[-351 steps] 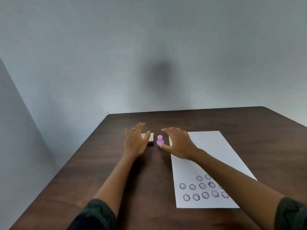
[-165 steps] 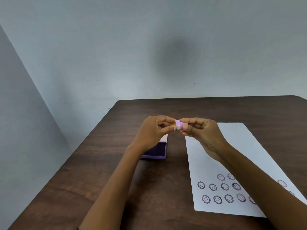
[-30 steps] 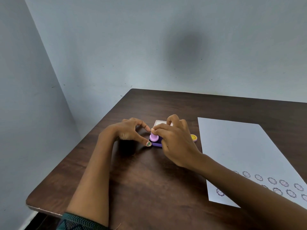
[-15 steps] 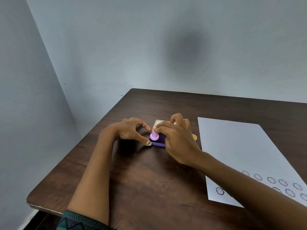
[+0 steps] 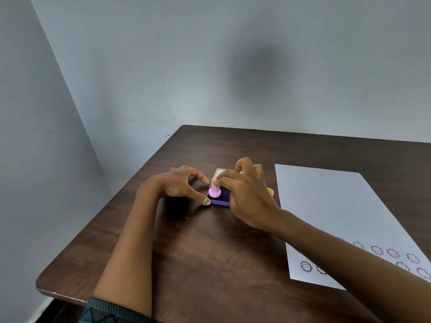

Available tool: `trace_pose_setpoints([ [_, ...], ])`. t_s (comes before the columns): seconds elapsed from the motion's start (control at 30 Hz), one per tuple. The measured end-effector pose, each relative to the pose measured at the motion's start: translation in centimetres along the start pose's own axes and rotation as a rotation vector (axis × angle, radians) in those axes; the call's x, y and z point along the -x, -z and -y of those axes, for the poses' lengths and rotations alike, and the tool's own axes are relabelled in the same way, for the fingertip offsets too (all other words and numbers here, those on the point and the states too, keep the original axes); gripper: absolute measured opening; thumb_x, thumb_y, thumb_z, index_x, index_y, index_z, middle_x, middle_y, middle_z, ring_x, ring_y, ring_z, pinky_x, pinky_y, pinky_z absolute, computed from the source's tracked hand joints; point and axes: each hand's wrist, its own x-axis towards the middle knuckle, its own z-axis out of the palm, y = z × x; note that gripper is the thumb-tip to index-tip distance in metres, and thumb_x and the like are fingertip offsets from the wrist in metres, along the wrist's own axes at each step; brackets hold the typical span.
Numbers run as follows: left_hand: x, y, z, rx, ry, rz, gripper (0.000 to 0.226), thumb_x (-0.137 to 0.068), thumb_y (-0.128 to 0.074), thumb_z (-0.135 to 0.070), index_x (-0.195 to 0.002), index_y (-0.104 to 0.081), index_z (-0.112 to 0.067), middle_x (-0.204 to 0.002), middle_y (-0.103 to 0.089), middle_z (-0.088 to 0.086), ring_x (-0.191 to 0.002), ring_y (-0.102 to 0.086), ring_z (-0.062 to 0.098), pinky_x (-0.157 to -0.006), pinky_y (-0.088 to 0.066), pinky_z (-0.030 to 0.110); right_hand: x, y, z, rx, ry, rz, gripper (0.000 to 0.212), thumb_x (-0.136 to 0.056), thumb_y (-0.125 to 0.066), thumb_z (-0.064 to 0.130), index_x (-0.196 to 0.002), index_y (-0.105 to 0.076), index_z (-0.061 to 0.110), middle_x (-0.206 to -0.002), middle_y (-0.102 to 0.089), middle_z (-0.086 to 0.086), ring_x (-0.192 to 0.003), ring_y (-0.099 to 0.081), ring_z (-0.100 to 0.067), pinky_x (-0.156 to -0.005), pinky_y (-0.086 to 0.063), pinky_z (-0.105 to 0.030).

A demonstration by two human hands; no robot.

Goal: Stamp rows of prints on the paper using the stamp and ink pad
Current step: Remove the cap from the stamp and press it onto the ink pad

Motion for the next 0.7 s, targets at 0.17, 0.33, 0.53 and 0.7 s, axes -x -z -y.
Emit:
trace_pose_setpoints([
  [0.17, 0.05, 0.07, -0.02, -0.006, 0.002, 0.001, 0.053, -0.058, -0.083, -0.051, -0.104, -0.059, -0.047, -0.139, -0.038, -0.003, -0.130, -0.028, 0.021, -0.110, -0.027, 0.040, 0.27, 0.04, -0.06, -0.007, -0.017, -0.014, 0.043, -0.074, -0.042, 0.006, -0.109, -0.065, 0.017, -0.111, -0.068, 0.005, -0.094, -0.028, -0.015, -0.069, -0.011, -0.029],
  [0.33, -0.11, 0.04, -0.01, 0.000, 0.005, 0.006, 0.052, -0.058, -0.083, -0.051, -0.104, -0.058, -0.047, -0.140, -0.037, -0.003, -0.130, -0.028, 0.021, -0.107, -0.027, 0.038, -0.03, -0.01, 0.13, 0.025, 0.014, 0.017, 0.042, -0.074, -0.043, 0.005, -0.106, -0.066, 0.017, -0.106, -0.068, 0.008, -0.094, -0.031, -0.016, -0.071, -0.013, -0.030],
  [0.53, -0.13, -0.06, 0.05, 0.007, 0.001, -0.001, 0.053, -0.058, -0.083, -0.051, -0.105, -0.059, -0.046, -0.137, -0.039, -0.003, -0.127, -0.030, 0.020, -0.106, -0.028, 0.036, -0.02, -0.04, -0.10, 0.032, 0.021, 0.005, 0.040, -0.074, -0.046, 0.004, -0.107, -0.066, 0.017, -0.107, -0.068, 0.008, -0.094, -0.030, -0.016, -0.071, -0.013, -0.030],
  [0.7, -0.10, -0.04, 0.14, 0.010, 0.001, 0.002, 0.051, -0.058, -0.083, -0.050, -0.103, -0.059, -0.046, -0.137, -0.038, -0.004, -0.128, -0.030, 0.020, -0.106, -0.028, 0.037, -0.04, -0.07, -0.04, 0.034, 0.035, 0.013, 0.038, -0.074, -0.047, 0.004, -0.106, -0.066, 0.016, -0.106, -0.069, 0.006, -0.095, -0.034, -0.018, -0.072, -0.016, -0.032],
])
